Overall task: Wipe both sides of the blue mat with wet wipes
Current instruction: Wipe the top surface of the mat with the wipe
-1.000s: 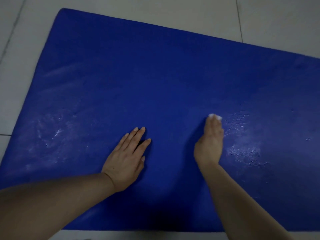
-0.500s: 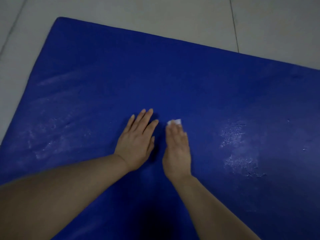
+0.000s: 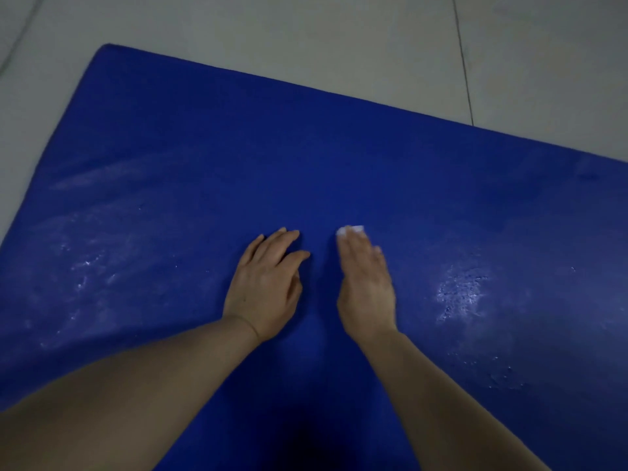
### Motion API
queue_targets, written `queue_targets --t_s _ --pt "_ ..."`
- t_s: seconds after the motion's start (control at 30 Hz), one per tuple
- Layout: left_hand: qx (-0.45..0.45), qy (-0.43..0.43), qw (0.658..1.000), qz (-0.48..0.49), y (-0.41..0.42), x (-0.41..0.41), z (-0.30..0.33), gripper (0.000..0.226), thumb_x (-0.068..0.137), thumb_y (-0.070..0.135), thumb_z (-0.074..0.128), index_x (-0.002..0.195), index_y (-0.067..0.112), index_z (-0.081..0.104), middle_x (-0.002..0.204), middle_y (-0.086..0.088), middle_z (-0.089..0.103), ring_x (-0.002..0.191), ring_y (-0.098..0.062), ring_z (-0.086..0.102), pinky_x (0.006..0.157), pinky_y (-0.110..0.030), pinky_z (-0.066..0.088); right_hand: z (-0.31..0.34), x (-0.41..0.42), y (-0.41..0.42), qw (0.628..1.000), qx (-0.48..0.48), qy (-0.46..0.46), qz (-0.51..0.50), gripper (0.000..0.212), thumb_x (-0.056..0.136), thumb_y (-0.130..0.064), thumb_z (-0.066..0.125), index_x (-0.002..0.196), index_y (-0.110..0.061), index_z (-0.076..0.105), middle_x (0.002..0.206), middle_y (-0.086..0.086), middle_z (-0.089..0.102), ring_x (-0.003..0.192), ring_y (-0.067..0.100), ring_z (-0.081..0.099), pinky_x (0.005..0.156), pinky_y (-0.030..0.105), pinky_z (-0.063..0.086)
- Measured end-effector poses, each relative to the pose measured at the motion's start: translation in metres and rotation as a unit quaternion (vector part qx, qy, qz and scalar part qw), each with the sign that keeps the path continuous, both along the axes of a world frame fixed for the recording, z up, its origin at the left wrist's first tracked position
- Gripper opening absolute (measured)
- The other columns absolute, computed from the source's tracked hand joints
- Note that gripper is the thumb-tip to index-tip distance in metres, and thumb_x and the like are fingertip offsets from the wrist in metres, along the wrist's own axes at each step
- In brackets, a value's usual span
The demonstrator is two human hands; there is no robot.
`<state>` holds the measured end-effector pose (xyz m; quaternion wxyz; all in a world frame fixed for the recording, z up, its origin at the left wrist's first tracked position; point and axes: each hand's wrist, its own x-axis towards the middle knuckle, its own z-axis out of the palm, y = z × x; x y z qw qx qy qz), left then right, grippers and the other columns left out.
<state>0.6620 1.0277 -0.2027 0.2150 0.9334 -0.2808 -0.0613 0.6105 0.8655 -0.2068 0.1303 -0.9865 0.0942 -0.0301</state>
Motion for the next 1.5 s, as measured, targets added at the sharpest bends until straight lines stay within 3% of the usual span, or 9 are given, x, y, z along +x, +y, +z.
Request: queue_targets --t_s 0.17,0.33,0.53,0.7,0.87,1.1,1.2,1.33,1.5 --pt "-0.028 0.000 1.000 0.013 0.000 0.001 -0.002 0.042 0.086 0.021 0.035 0.110 0.014 0.069 0.131 -0.007 0.057 0.127 -0.019 0.044 0.114 -0.035 0.022 0.006 0.017 -0.050 0.972 -0.004 0.014 -0.235 0.069 0.083 0.015 0.035 0.149 -0.005 0.023 0.156 0.008 0.022 0.145 0.023 0.014 0.120 0.036 0.010" --pt "-0.011 -0.011 1.000 0.004 -0.002 0.002 -0.001 0.041 0.085 0.021 0.036 0.110 0.015 0.067 0.128 -0.006 0.057 0.124 -0.019 0.042 0.111 -0.037 0.023 -0.005 0.029 -0.014 0.999 -0.009 0.002 0.032 0.070 0.074 0.017 0.048 0.142 0.000 0.038 0.148 0.013 0.038 0.140 0.026 0.029 0.113 0.043 0.024" --pt "0.020 -0.013 1.000 -0.001 -0.005 0.002 -0.004 0.040 0.084 0.022 0.035 0.110 0.018 0.065 0.128 -0.005 0.056 0.124 -0.021 0.045 0.110 -0.040 0.025 0.001 0.055 -0.066 0.980 -0.007 0.019 -0.197 0.071 0.085 0.015 0.034 0.150 -0.007 0.017 0.158 0.004 0.014 0.146 0.019 0.007 0.119 0.031 0.000" --pt "0.010 -0.011 1.000 -0.004 -0.004 0.003 -0.004 0.037 0.084 0.022 0.037 0.110 0.018 0.063 0.129 -0.006 0.055 0.124 -0.021 0.044 0.109 -0.042 0.026 0.000 0.060 -0.030 1.000 -0.001 0.008 -0.024 0.076 0.073 0.022 0.046 0.144 0.000 0.032 0.151 0.013 0.033 0.142 0.028 0.024 0.116 0.043 0.020" --pt "0.008 -0.020 1.000 -0.009 -0.005 0.004 -0.004 0.037 0.084 0.023 0.038 0.109 0.018 0.064 0.129 -0.006 0.055 0.124 -0.022 0.044 0.109 -0.042 0.026 0.002 0.070 -0.082 0.966 0.020 0.003 -0.258 0.068 0.084 0.017 0.034 0.148 -0.003 0.023 0.156 0.010 0.022 0.145 0.026 0.015 0.120 0.037 0.009" --pt "0.008 -0.012 1.000 -0.012 -0.004 0.005 -0.003 0.037 0.083 0.023 0.039 0.109 0.019 0.064 0.129 -0.006 0.056 0.124 -0.021 0.045 0.107 -0.042 0.027 -0.006 0.103 -0.018 0.999 0.007 -0.022 0.039 0.074 0.073 0.018 0.051 0.143 0.000 0.035 0.150 0.013 0.035 0.141 0.027 0.025 0.114 0.041 0.017" --pt "0.000 -0.017 1.000 -0.008 -0.004 0.004 -0.004 0.036 0.083 0.023 0.040 0.109 0.019 0.065 0.129 -0.005 0.055 0.124 -0.021 0.044 0.107 -0.042 0.028 -0.002 0.104 -0.069 0.998 -0.030 -0.015 -0.053 0.074 0.072 0.020 0.049 0.142 0.004 0.035 0.147 0.019 0.037 0.137 0.034 0.034 0.115 0.044 0.022" --pt "0.006 -0.015 1.000 -0.004 -0.005 0.004 -0.005 0.037 0.084 0.024 0.040 0.107 0.019 0.067 0.128 -0.005 0.057 0.124 -0.021 0.045 0.106 -0.043 0.029 0.006 0.120 -0.113 0.969 -0.019 0.015 -0.247 0.067 0.085 0.012 0.037 0.148 -0.002 0.020 0.156 0.011 0.020 0.145 0.027 0.013 0.119 0.036 0.010" --pt "0.006 -0.007 1.000 -0.002 -0.005 0.003 -0.005 0.037 0.085 0.024 0.038 0.108 0.019 0.068 0.128 -0.005 0.058 0.124 -0.020 0.047 0.106 -0.043 0.029 -0.001 0.131 -0.049 1.000 -0.006 -0.014 0.020 0.069 0.080 0.016 0.045 0.145 0.002 0.028 0.152 0.015 0.029 0.143 0.030 0.021 0.116 0.037 0.015"
